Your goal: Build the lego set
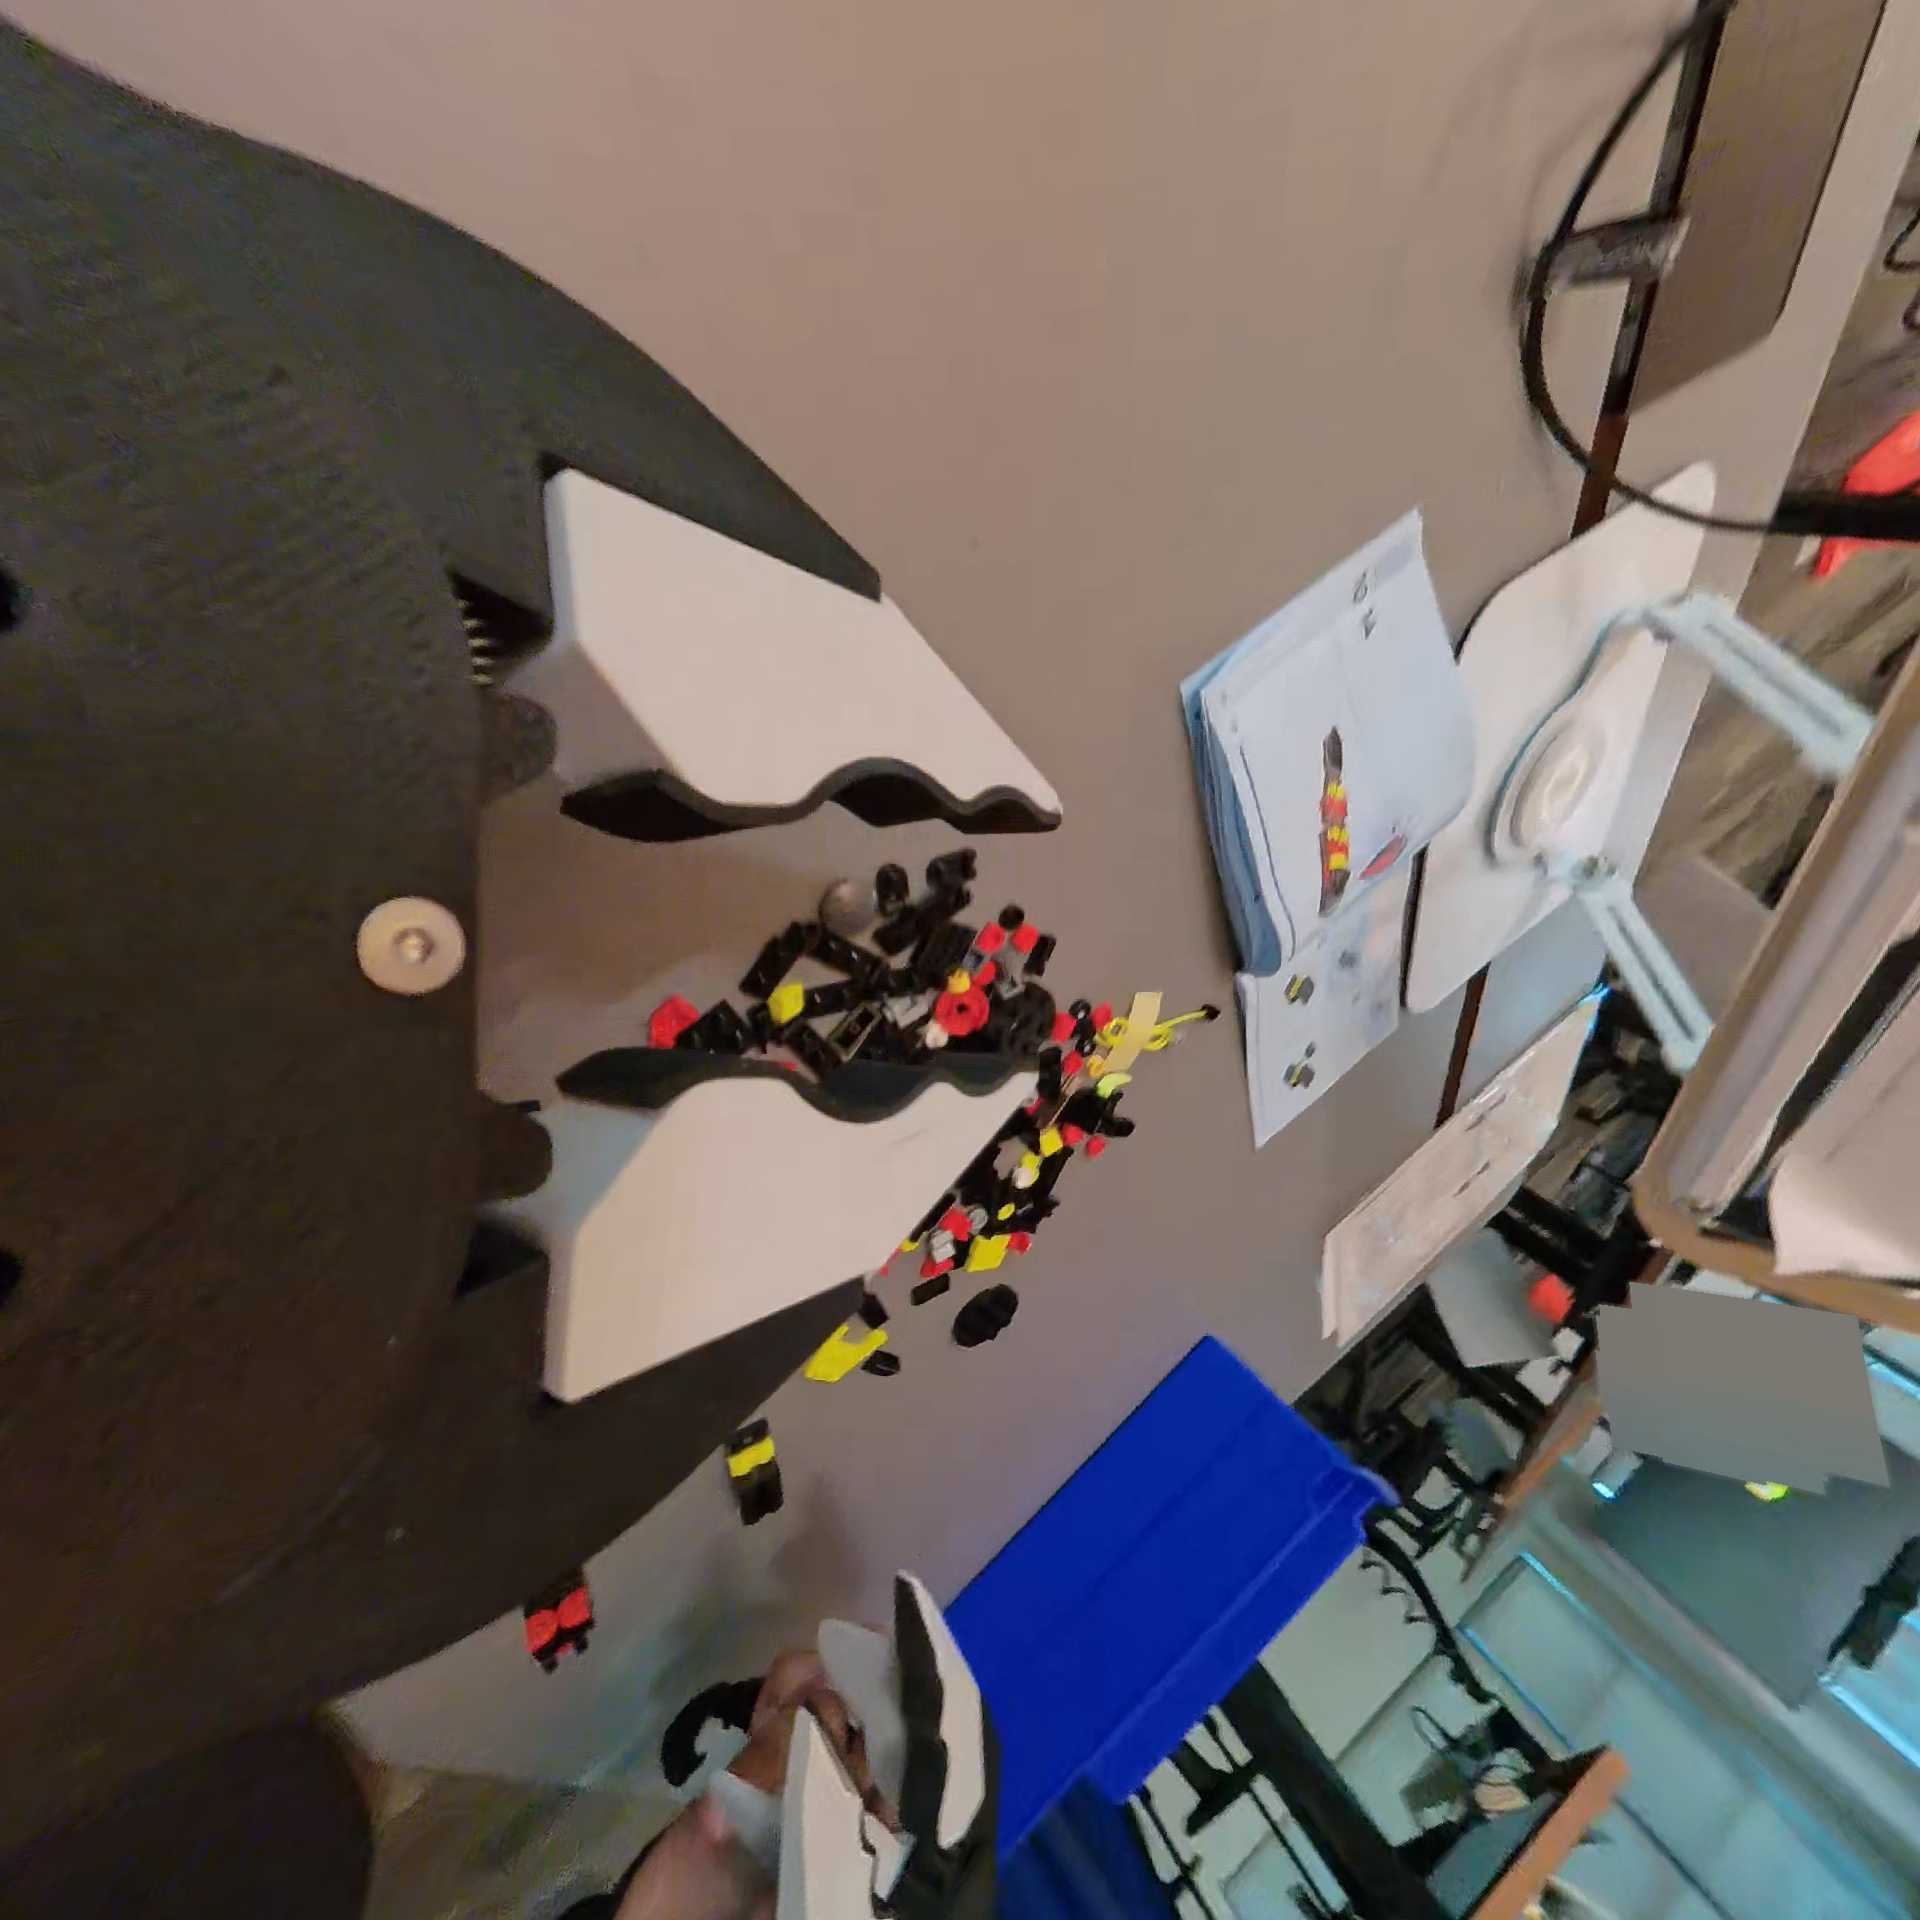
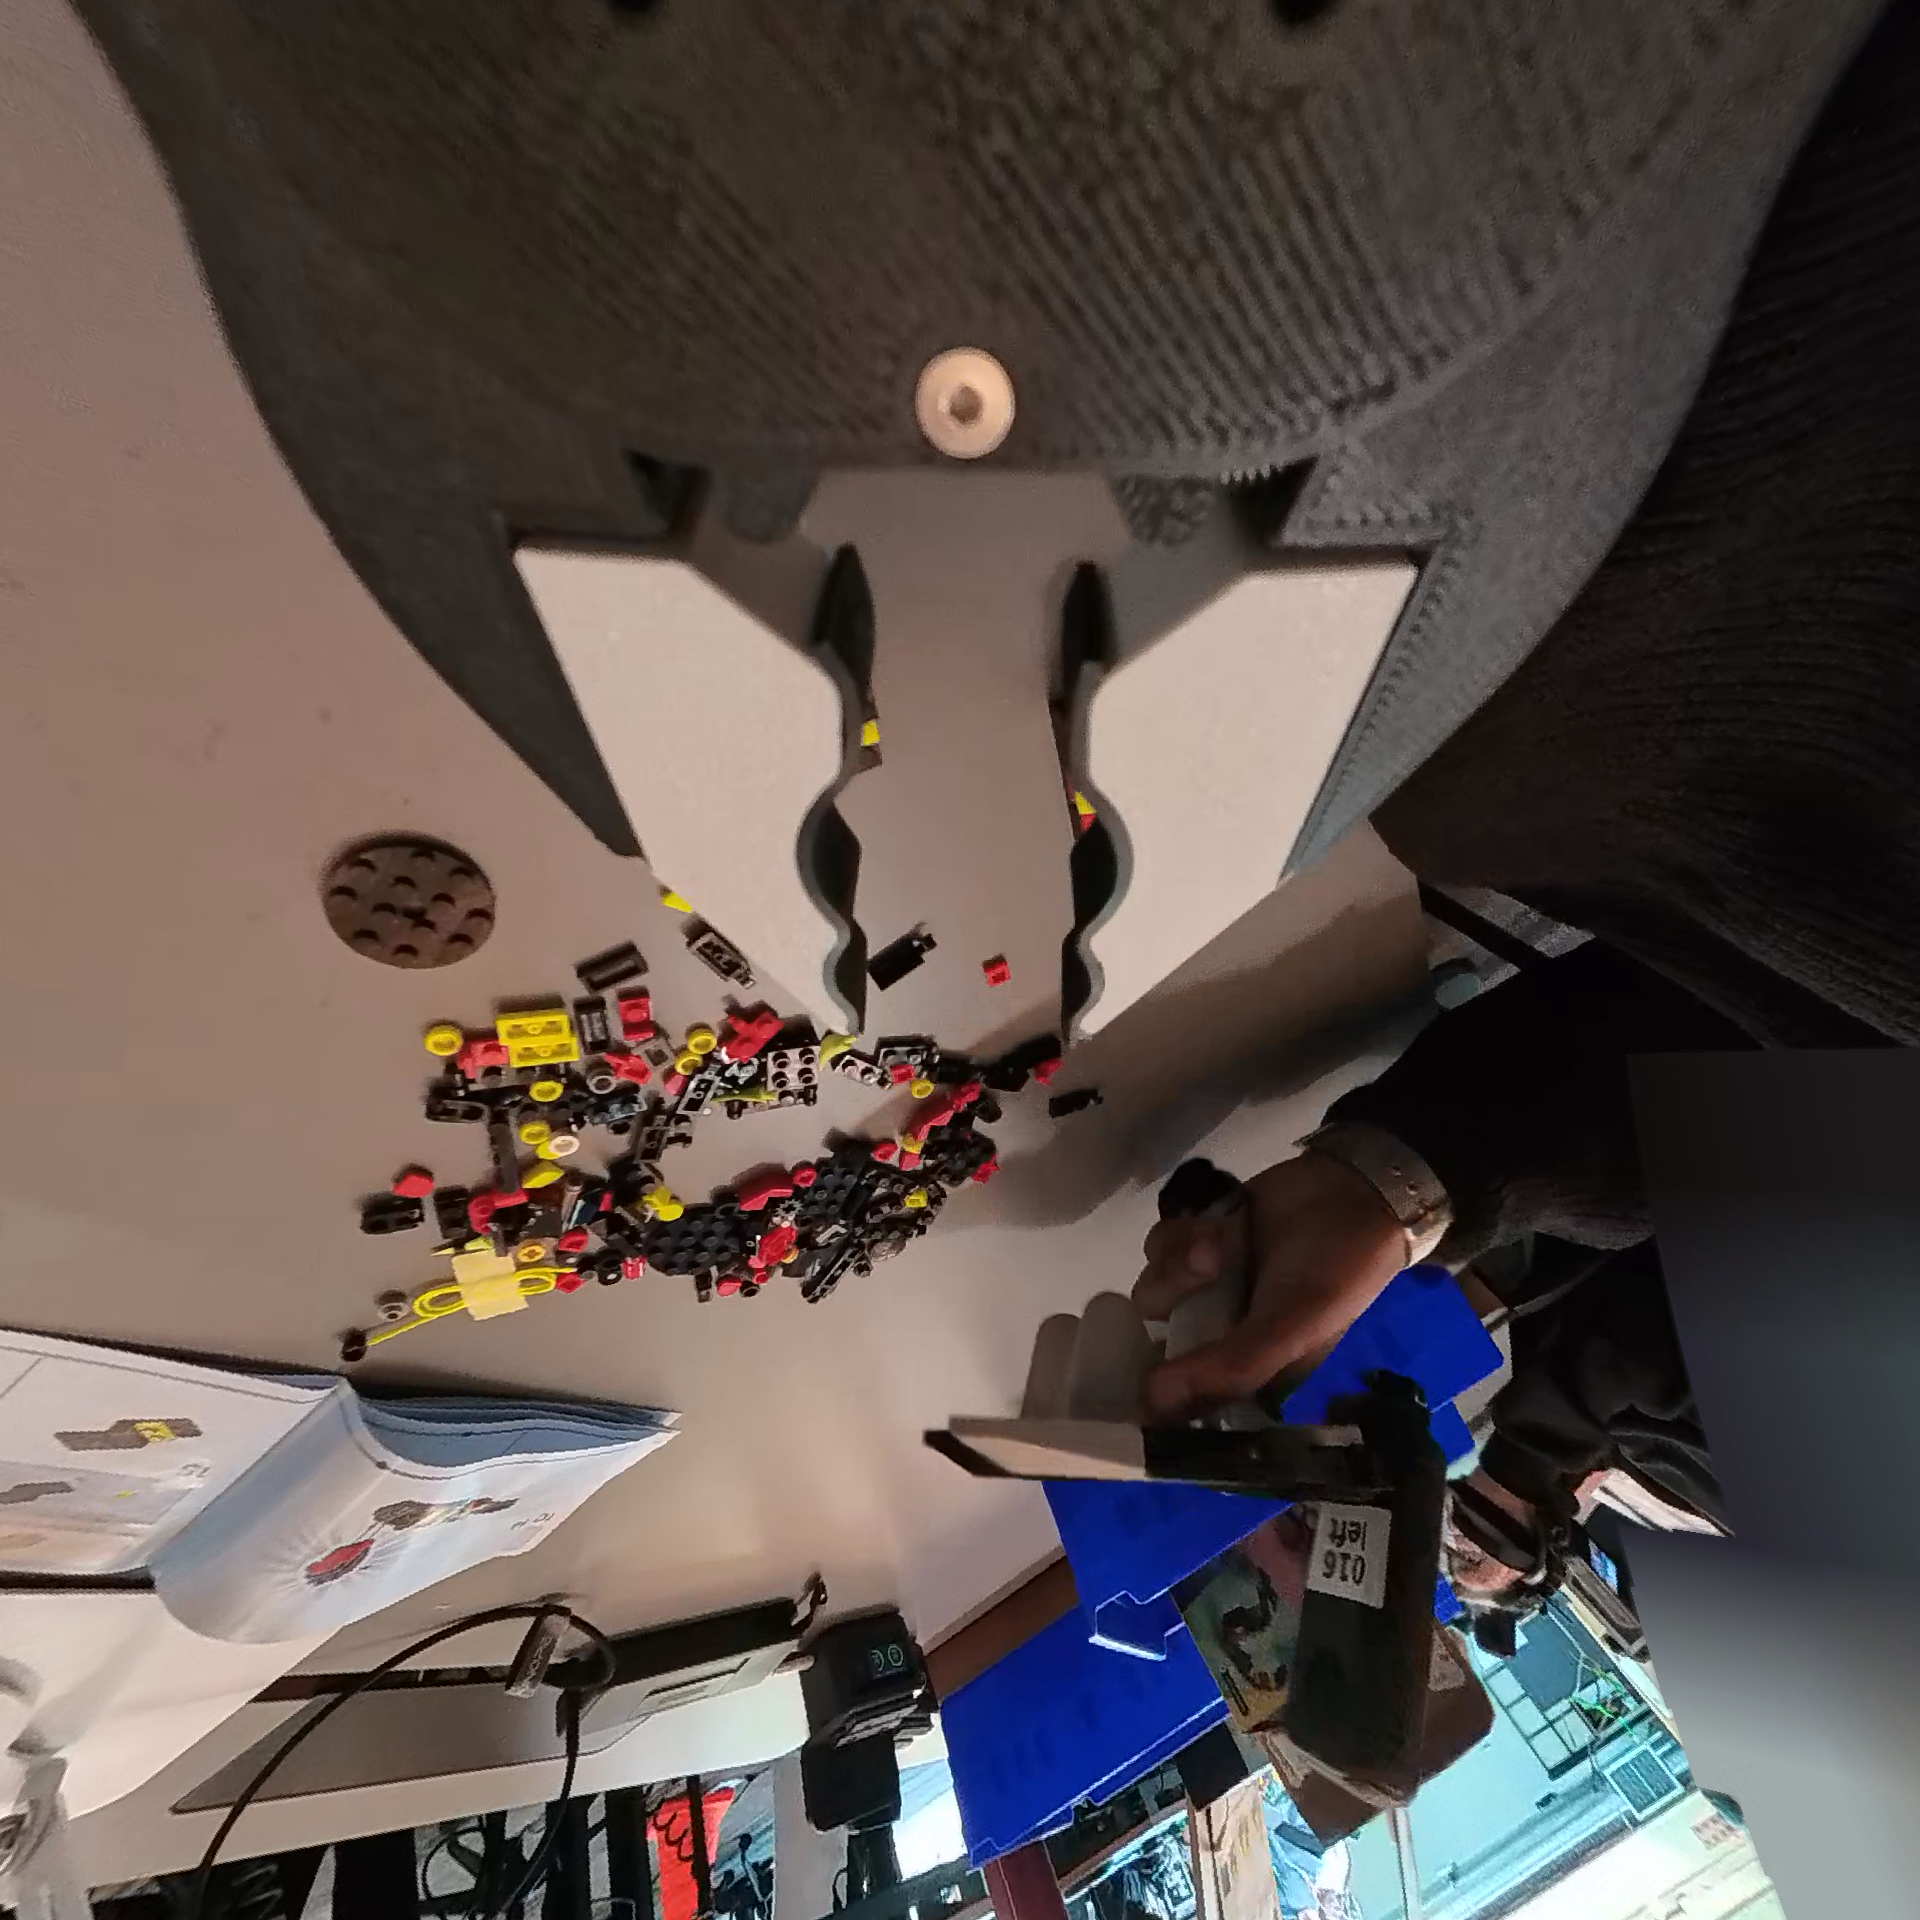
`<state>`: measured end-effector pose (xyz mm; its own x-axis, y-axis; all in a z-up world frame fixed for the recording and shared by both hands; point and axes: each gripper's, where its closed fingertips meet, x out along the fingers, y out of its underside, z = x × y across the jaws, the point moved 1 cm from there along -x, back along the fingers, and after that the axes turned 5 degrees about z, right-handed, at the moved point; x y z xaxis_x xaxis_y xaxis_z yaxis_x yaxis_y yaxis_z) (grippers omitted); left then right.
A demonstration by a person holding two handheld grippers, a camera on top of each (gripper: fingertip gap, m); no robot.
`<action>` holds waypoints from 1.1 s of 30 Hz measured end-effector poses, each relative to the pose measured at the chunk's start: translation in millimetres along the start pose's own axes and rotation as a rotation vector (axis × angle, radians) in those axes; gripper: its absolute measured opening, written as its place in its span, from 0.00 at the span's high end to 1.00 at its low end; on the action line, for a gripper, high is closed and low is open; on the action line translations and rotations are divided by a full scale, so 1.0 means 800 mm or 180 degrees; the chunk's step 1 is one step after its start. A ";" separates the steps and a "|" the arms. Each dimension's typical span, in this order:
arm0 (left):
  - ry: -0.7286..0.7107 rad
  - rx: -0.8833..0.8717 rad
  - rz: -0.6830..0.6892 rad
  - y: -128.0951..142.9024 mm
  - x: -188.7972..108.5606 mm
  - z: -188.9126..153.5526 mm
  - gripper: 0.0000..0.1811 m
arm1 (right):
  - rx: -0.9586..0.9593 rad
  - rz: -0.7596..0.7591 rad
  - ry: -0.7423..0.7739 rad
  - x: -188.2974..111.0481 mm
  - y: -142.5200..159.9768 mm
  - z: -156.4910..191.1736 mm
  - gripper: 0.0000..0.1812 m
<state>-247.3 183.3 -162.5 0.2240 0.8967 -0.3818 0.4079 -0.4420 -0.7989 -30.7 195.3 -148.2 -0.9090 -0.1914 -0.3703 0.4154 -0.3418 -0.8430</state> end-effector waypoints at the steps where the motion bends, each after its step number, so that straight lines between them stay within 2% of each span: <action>1: 0.0014 -0.0086 -0.0015 -0.002 -0.003 0.007 0.78 | 0.0004 -0.0002 -0.0003 0.000 0.000 0.000 0.80; 4: 0.0113 -0.0320 0.0001 0.003 -0.002 0.020 0.79 | 0.0023 -0.0014 -0.0024 0.000 -0.001 0.001 0.80; 8: 0.0268 -0.0452 0.0082 0.012 0.007 0.016 0.80 | 0.0029 -0.0015 -0.0041 0.000 -0.001 0.002 0.79; 24: 0.0013 -0.0010 0.0407 0.029 0.017 0.014 0.81 | 0.0150 -0.0053 -0.0133 0.000 -0.002 0.005 0.78; 27: -0.0099 0.0110 0.0576 0.039 0.020 0.016 0.81 | 0.0162 -0.0037 -0.0137 0.000 -0.001 0.005 0.78; 30: -0.0205 0.0409 0.0744 0.048 0.026 0.009 0.81 | -0.0032 -0.0027 0.0155 -0.004 -0.003 -0.005 0.77; 33: -0.0285 0.0636 0.0837 0.053 0.029 0.005 0.81 | -0.0343 -0.0007 0.0387 -0.008 -0.007 -0.008 0.80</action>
<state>-228.1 185.3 -206.9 0.2162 0.7551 -0.6189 0.1631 -0.6530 -0.7396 -27.1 204.1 -143.7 -0.9101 -0.0758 -0.4073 0.4131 -0.2402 -0.8784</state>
